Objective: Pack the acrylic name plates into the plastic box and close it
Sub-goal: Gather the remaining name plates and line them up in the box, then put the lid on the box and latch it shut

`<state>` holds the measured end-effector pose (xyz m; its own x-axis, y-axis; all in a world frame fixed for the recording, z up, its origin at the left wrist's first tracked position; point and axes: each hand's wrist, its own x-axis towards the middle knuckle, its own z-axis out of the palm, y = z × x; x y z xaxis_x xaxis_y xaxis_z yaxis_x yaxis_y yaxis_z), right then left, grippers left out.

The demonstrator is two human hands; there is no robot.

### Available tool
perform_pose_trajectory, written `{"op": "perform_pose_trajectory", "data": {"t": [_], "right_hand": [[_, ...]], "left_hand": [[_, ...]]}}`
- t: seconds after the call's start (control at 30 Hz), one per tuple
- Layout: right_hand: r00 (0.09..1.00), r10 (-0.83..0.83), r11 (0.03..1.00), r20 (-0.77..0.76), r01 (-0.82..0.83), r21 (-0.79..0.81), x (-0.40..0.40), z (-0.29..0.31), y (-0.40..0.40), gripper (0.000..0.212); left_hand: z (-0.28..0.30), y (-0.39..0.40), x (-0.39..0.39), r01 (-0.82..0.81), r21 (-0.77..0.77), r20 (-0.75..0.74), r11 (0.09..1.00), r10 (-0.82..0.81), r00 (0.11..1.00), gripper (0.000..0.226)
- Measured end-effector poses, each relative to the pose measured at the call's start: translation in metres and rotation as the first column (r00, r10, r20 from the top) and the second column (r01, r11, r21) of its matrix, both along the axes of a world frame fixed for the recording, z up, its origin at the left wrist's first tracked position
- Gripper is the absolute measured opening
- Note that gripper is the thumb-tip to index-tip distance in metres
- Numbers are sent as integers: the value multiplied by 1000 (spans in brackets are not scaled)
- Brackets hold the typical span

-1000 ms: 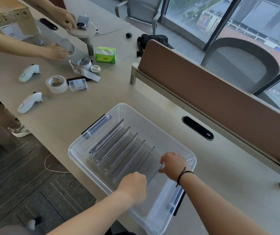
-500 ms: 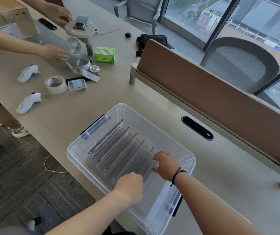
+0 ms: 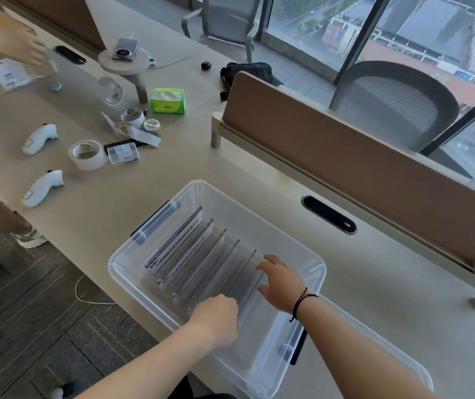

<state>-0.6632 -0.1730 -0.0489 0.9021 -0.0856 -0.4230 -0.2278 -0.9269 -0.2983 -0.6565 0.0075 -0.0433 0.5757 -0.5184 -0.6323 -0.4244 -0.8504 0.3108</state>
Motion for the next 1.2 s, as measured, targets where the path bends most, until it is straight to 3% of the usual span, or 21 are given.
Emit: {"op": "perform_pose_trajectory", "data": {"t": [0.13,0.27,0.6,0.83,0.97,1.07,1.2], "right_hand": [[981,-81,996,178,73,51,-5,8,-4,44],[874,-256,965,414,210,155,-26,17,-17,32],[743,-378,924,553,340,174,-84,33,-41,4],[630,-558,823,541,503,263,-140,27,-75,10],[547,-692,710,471,636,304,-191,9,-104,14],[486,-789,600,376,743,298,-231,-11,-125,22],[406,-884,457,232,855,244,-285,-39,-153,30]], "left_hand": [[6,0,2,16,15,5,1000,-16,1000,25],[19,0,9,-16,-42,55,999,18,998,38],[65,-58,4,62,-292,248,954,13,969,37],[75,-128,-37,262,-479,358,838,-86,930,30],[68,-173,-70,263,-497,342,827,-92,935,25],[48,-204,-91,203,-424,254,883,-100,962,23],[-6,-226,-104,137,-121,45,983,-132,990,56]]}}
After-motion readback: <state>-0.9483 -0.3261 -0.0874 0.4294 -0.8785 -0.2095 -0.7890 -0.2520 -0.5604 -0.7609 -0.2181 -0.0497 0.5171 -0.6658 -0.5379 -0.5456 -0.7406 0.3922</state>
